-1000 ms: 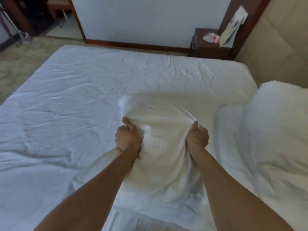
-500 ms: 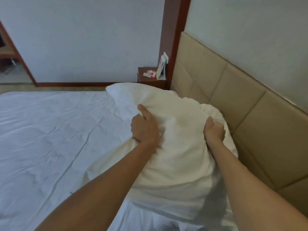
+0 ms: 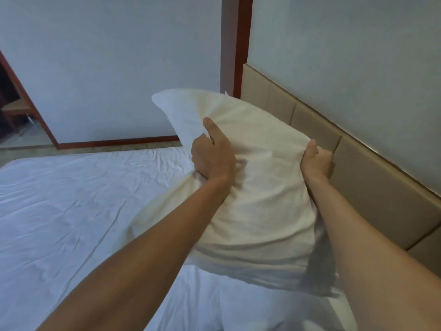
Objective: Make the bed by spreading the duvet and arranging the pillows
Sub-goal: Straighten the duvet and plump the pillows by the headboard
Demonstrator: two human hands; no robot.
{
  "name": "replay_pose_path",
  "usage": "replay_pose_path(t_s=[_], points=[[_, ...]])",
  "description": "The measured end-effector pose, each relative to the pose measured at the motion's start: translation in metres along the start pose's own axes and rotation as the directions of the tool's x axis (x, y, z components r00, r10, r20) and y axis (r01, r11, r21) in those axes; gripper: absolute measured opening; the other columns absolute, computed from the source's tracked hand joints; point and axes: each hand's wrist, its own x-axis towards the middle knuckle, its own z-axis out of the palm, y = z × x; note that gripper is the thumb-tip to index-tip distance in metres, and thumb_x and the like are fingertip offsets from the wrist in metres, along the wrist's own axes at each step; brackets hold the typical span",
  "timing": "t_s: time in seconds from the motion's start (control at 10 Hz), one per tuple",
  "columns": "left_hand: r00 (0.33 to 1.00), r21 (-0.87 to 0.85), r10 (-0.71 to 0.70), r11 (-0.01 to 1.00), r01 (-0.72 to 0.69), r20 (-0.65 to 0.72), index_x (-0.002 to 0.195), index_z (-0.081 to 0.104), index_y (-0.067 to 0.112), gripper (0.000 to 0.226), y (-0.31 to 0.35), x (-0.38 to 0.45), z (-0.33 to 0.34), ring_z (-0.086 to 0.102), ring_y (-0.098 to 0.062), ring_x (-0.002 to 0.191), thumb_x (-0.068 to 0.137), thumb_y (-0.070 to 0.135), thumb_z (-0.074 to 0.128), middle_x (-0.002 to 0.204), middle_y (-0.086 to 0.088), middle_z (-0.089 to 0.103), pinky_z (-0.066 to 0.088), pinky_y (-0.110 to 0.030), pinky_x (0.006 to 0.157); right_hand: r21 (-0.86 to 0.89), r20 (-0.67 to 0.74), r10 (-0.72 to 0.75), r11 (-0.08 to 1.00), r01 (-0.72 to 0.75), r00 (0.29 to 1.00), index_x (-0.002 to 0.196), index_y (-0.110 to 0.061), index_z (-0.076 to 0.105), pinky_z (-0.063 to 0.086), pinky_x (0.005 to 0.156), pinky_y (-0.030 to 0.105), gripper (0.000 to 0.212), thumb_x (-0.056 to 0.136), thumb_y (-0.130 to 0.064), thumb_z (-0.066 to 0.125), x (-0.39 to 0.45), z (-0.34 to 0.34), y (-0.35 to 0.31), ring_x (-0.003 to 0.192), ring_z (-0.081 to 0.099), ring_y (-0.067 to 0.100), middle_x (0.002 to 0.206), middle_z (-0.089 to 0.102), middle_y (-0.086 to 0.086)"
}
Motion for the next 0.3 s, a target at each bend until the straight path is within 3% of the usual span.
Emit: replay_pose_path(t_s=[0.1,0.2,0.3], points=[[0.997,0.031,-0.026,0.999,0.024,0.073,0.053,0.037,0.016,0.058,-0.011,-0.03,0.011,0.055,-0.025,0.063,0.102,0.047,0.031,0.057,-0.002,0.05,0.049,-0.041,0.073,-0.053,-0.097,-0.05,0.998,0.045,0.994,0.082,-0.001,0.061,0.041,0.075,0.039,0.051,0.103,-0.039,0.036,0.018,-0.026,0.019,0.091,0.057,0.042,0.096,0.062,0.028],[0.969,0.138,-0.061,0.99,0.028,0.239,0.069,0.059,0.008,0.057,-0.044,-0.068,0.019,0.063,-0.036,0.089,0.103,0.044,0.031,0.085,-0.018,0.068,0.049,-0.042,0.087,-0.038,-0.128,0.04,0.998,-0.045,0.991,0.069,-0.008,0.048,0.035,0.071,0.036,0.044,0.1,-0.039,0.04,0.029,-0.045,0.055,0.079,0.048,0.03,0.08,0.051,0.018],[0.775,0.572,-0.355,0.82,-0.01,0.523,0.117,0.06,0.001,0.054,-0.109,-0.097,0.008,0.056,-0.035,0.117,0.104,0.044,0.028,0.124,-0.021,0.06,0.04,-0.038,0.098,0.023,-0.019,0.358,0.934,-0.357,0.934,0.081,-0.001,0.06,0.038,0.076,0.036,0.04,0.098,-0.034,0.046,0.031,-0.039,0.121,0.09,0.056,0.024,0.098,0.064,0.022]])
